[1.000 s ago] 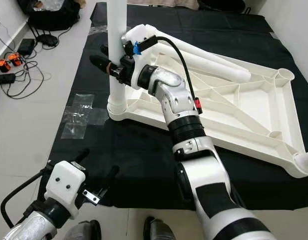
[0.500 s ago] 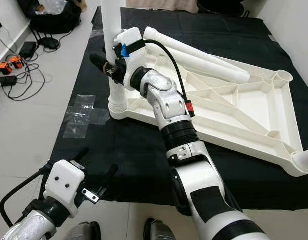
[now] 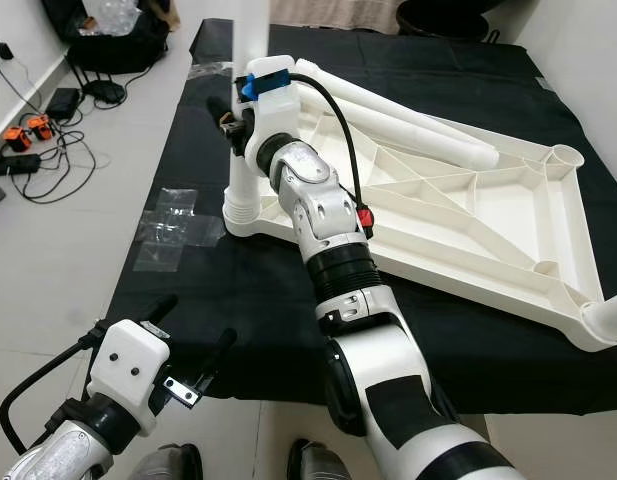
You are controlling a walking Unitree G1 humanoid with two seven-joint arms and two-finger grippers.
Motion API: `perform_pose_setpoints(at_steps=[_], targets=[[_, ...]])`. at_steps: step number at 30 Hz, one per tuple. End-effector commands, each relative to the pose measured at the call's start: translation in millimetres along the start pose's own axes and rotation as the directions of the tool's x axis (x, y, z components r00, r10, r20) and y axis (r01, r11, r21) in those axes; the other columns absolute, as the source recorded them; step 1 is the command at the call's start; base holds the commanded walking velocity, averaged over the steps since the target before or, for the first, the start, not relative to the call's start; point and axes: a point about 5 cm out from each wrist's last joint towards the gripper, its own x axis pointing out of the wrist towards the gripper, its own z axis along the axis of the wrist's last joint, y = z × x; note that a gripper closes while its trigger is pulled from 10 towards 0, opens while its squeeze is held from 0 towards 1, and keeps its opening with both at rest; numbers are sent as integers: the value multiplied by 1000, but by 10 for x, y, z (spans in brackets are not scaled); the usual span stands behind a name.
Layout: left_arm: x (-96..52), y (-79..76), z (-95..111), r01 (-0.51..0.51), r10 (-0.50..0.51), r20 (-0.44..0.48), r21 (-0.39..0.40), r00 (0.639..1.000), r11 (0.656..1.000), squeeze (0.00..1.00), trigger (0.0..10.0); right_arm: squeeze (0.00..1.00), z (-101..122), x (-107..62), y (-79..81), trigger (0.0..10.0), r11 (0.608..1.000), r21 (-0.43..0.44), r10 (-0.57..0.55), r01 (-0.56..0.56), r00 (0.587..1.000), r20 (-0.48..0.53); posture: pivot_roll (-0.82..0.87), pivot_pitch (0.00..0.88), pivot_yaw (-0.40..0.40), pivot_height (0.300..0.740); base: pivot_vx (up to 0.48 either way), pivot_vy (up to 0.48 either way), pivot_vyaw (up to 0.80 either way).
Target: Building children table
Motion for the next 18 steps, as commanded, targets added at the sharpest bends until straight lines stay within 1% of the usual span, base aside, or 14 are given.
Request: perform_pose_setpoints(at_steps=[1,3,4,7,8,12,17,18], targets=[[-5,-21,-61,4,-5,-29,-8,1000,1000,0,10000,0,-230,-72,-251,10000,988,-40,-149,146,985,-85,116,234,-109,740,0,0,0],[-4,-19,-62,4,-5,-29,-7,1000,1000,0,10000,0,-189,-127,-295,10000,957,-46,-289,288,957,-23,116,234,-109,740,0,0,0],[-4,-19,-62,4,-5,-29,-7,1000,1000,0,10000,0,-189,-127,-295,10000,957,-46,-289,288,957,-23,116,234,-109,740,0,0,0],[-2,-17,-66,5,-5,-30,-5,1000,1000,0,10000,0,-150,-206,-275,10000,920,-63,-385,386,922,40,117,227,-109,740,0,0,0],[-2,-17,-66,5,-5,-30,-5,1000,1000,0,10000,0,-150,-206,-275,10000,920,-63,-385,386,922,40,117,227,-109,740,0,0,0],[0,-19,-69,6,-6,-30,-5,1000,1000,0,10000,0,-149,-285,-213,10000,891,-76,-444,448,894,67,115,224,-109,740,0,0,0],[4,-22,-69,6,-6,-28,-5,1000,1000,0,10000,0,-153,-324,-148,10000,882,-73,-461,466,884,72,114,222,-108,740,0,0,0],[5,-23,-69,6,-6,-27,-6,1000,1000,0,10000,0,-129,-333,-109,10000,879,-68,-465,471,881,85,114,220,-109,740,0,0,0]])
